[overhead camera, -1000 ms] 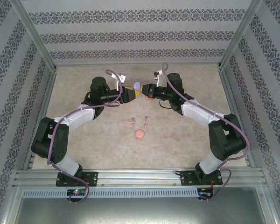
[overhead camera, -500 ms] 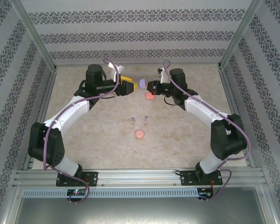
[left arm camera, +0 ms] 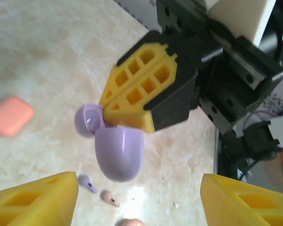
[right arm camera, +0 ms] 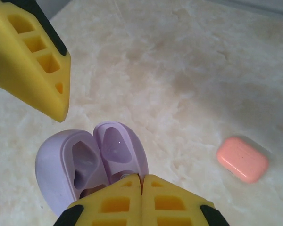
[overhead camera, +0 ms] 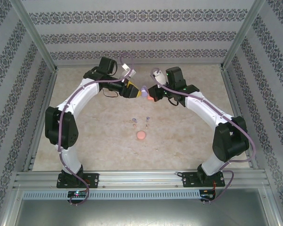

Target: Insert the wireless bluetooth earbuds into the charging case

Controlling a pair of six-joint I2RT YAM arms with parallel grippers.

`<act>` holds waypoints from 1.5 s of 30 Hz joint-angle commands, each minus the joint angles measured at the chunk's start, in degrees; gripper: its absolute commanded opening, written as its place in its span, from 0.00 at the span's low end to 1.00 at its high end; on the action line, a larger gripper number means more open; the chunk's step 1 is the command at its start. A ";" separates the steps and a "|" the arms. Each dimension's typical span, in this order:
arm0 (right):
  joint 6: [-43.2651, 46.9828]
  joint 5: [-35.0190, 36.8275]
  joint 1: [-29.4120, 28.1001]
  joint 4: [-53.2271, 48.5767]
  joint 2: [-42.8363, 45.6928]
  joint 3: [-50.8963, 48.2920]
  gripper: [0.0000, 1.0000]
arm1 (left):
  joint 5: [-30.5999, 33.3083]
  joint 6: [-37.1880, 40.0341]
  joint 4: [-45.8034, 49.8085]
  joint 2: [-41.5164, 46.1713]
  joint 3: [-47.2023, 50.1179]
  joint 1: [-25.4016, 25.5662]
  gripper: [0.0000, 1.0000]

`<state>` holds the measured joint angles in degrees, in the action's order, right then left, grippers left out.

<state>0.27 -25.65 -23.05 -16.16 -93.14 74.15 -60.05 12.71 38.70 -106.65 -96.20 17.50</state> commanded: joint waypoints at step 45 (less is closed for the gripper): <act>3.62 0.01 -5.17 -1.99 0.41 3.55 0.00 | -7.23 6.85 10.14 -6.51 -4.69 1.17 0.38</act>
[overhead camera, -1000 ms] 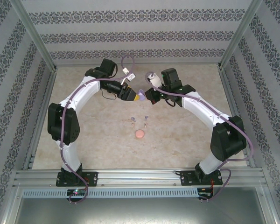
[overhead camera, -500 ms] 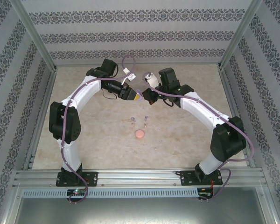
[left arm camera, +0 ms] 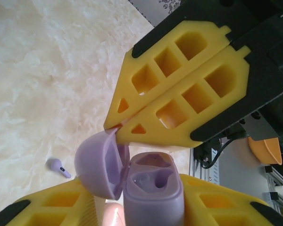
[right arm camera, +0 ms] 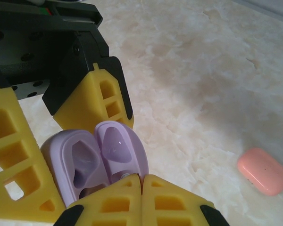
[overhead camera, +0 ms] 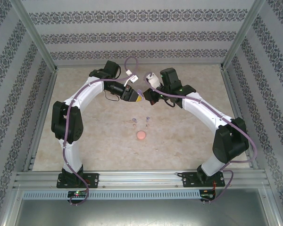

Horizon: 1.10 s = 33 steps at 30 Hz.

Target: Insert the wireless bluetooth earbuds into the charging case

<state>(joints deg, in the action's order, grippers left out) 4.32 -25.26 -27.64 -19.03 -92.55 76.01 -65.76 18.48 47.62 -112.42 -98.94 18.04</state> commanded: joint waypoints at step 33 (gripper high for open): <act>-28.22 14.59 -2.57 -1.67 5.95 -6.94 0.71 | 20.02 -26.09 -53.82 22.21 31.28 -5.66 0.00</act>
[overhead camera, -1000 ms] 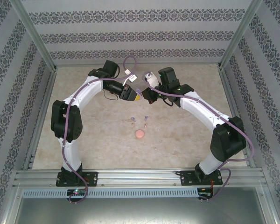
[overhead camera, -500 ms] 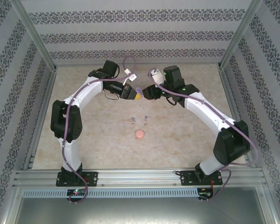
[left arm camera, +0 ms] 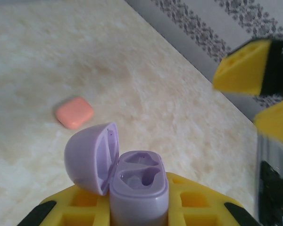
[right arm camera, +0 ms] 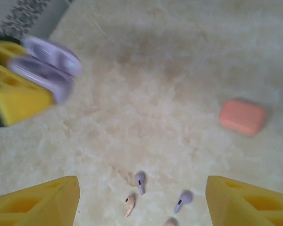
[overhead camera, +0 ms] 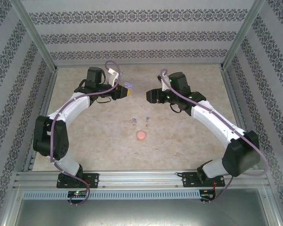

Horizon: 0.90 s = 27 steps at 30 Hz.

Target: Insert the wireless bluetooth earbuds into the charging case

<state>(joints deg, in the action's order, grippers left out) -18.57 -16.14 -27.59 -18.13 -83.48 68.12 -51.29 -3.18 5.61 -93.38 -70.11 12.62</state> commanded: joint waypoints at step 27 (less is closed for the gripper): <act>9.96 10.54 -13.84 -20.52 -35.51 23.63 0.58 | 29.84 -12.08 -48.70 22.71 24.41 0.08 0.00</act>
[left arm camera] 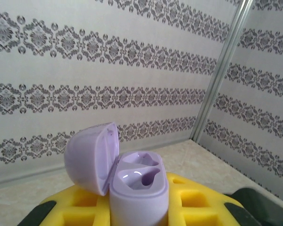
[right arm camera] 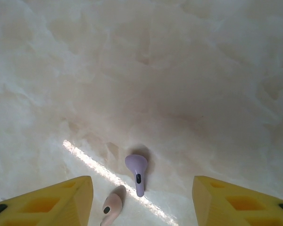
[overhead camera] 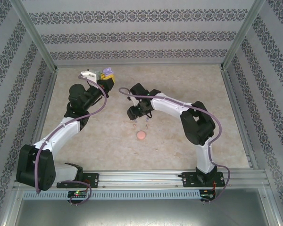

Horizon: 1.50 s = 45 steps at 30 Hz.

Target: Insert the wireless bluetooth earbuds into the charging case

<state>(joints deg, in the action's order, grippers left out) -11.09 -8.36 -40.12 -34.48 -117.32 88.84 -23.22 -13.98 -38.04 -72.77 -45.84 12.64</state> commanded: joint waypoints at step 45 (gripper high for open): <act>3.92 8.90 -4.47 -8.68 -10.93 8.92 0.43 | 6.33 -1.45 -5.12 3.95 0.98 0.14 0.00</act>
<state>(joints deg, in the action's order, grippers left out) -7.90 -0.23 -43.77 -41.39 -126.91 97.14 -17.28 -15.07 -40.12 -70.13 -45.47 12.67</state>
